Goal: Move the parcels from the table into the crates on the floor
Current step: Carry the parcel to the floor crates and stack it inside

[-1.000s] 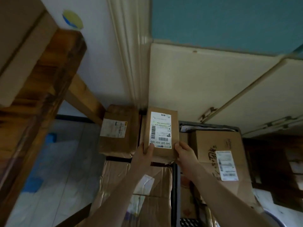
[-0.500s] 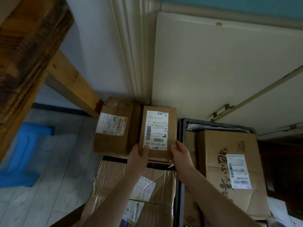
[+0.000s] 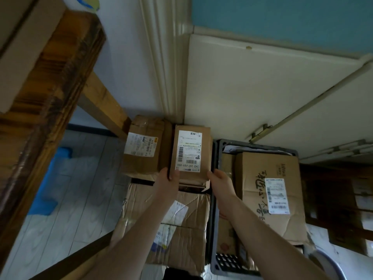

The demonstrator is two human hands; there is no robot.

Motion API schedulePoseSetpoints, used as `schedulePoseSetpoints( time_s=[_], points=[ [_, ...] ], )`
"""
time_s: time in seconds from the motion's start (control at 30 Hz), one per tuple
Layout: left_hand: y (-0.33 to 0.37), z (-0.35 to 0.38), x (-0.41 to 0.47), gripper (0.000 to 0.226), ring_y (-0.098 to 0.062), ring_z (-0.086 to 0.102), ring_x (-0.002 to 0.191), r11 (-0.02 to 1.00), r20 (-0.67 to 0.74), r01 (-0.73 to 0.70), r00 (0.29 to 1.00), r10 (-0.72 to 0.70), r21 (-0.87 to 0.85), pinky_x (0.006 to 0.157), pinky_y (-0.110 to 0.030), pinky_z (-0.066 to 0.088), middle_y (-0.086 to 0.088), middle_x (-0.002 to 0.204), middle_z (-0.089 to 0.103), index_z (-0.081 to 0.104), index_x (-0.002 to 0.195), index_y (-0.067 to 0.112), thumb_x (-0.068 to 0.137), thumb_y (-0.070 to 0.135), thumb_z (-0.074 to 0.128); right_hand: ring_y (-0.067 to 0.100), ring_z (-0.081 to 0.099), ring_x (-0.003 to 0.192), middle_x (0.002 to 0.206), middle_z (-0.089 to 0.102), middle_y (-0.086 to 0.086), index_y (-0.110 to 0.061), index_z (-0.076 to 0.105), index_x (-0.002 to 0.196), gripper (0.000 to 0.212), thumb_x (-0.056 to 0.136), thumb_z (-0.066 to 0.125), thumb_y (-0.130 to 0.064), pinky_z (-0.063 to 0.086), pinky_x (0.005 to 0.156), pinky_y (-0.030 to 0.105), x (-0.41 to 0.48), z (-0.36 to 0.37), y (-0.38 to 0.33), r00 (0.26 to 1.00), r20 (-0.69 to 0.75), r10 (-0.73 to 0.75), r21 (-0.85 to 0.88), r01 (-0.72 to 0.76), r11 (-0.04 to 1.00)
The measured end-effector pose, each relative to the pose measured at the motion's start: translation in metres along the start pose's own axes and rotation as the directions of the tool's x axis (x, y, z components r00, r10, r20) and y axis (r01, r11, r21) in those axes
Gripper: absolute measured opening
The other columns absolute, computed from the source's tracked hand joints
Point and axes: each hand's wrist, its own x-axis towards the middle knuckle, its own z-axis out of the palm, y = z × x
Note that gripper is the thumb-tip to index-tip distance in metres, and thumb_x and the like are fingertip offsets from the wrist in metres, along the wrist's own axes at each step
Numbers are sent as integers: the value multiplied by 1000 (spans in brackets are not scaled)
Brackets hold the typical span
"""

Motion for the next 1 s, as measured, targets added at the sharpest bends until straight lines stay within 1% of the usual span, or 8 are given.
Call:
schedulePoseSetpoints(
  time_s=[0.1, 0.23, 0.33, 0.4, 0.5, 0.57, 0.73, 1.0],
  points=[
    [19, -17, -32, 23, -20, 54, 73, 998, 0, 1, 1000, -1, -56, 57, -26, 36, -6, 78, 54, 48, 82, 12, 98, 27, 47, 25, 47, 125, 140, 49, 11, -6, 40, 142, 52, 95, 54, -24, 38, 97, 30, -43, -9, -17, 1000, -29, 5, 0, -5, 1000],
    [56, -55, -92, 31, -31, 62, 87, 986, 52, 9, 999, 0, -167, 66, -27, 41, -20, 90, 63, 58, 87, 1, 99, 27, 45, 8, 53, 90, 114, 59, 10, -1, 50, 132, 41, 97, 51, -21, 39, 87, 29, -109, -27, -45, 995, -64, -73, -12, 73, 997],
    [85, -90, -148, 21, -3, 57, 76, 967, 68, -16, 997, 35, -255, 54, -3, 41, 6, 82, 62, 59, 85, 17, 100, 22, 46, 6, 48, 81, 102, 55, 2, -4, 51, 131, 40, 98, 51, -25, 37, 76, 23, -162, -38, -60, 986, -89, -144, -10, 144, 990],
    [100, -111, -180, 19, 0, 58, 76, 960, 60, -61, 995, 80, -273, 52, -2, 41, 11, 82, 63, 61, 87, 20, 99, 22, 46, 3, 53, 76, 100, 63, 4, 0, 58, 119, 34, 97, 52, -25, 43, 72, 24, -196, -43, -70, 981, -80, -176, -16, 176, 984],
    [115, -142, -227, 25, -17, 65, 88, 958, 5, -111, 993, 116, -265, 74, -20, 50, -3, 89, 70, 67, 89, 12, 98, 26, 49, 16, 59, 99, 117, 63, 7, -5, 61, 120, 34, 95, 55, -28, 36, 76, 25, -248, -50, -83, 968, -29, -248, 7, 248, 969],
    [121, -169, -265, 24, -19, 64, 91, 947, -35, -150, 989, 146, -285, 82, -32, 49, -8, 96, 70, 65, 88, 15, 97, 31, 50, 22, 53, 117, 124, 60, 7, -8, 60, 120, 35, 94, 57, -30, 38, 91, 31, -293, -51, -90, 951, 22, -307, 40, 306, 951],
    [120, -223, -338, 27, -10, 57, 86, 897, -184, -270, 959, 217, -349, 71, -24, 42, 6, 88, 61, 64, 104, 14, 95, 37, 52, 22, 55, 113, 114, 64, 6, -24, 62, 87, 10, 91, 61, -33, 40, 101, 36, -369, -48, -93, 876, 153, -457, 48, 455, 889],
    [82, -329, -418, 46, -22, 59, 111, 853, -375, -327, 911, 171, -406, 98, -38, 47, -6, 118, 64, 60, 123, 12, 91, 45, 56, 19, 58, 106, 110, 64, 5, -24, 60, 89, 8, 92, 58, -31, 43, 90, 32, -462, 22, -105, 725, 367, -582, 12, 622, 783]
  ],
)
